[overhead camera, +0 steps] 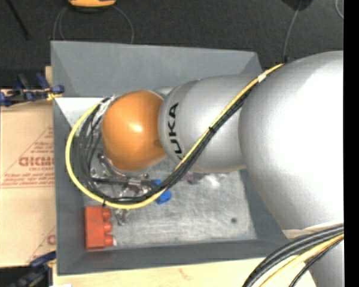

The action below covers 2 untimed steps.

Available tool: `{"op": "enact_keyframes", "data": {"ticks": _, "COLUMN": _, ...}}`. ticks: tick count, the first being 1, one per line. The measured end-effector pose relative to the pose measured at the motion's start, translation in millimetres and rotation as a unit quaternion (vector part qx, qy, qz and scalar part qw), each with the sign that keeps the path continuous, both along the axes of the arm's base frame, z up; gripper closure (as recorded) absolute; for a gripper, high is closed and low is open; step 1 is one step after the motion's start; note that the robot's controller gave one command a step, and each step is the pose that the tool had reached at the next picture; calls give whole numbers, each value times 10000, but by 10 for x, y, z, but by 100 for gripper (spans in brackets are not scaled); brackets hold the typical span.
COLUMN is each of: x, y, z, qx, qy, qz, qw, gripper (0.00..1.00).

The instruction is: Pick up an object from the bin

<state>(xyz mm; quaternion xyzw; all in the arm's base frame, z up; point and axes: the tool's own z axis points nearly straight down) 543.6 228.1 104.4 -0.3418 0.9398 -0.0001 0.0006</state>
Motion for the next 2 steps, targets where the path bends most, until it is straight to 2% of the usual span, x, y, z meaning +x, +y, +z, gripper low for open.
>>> {"op": "enact_keyframes", "data": {"ticks": 1, "x": -453, "y": 78, "z": -253, "qx": 20, "qy": -52, "qz": -1221, "qw": 9925, "gripper": 0}}
{"op": "enact_keyframes", "data": {"ticks": 2, "x": -423, "y": 76, "z": -237, "qx": 45, "qy": -98, "qz": -1250, "qw": 9921, "gripper": 100}}
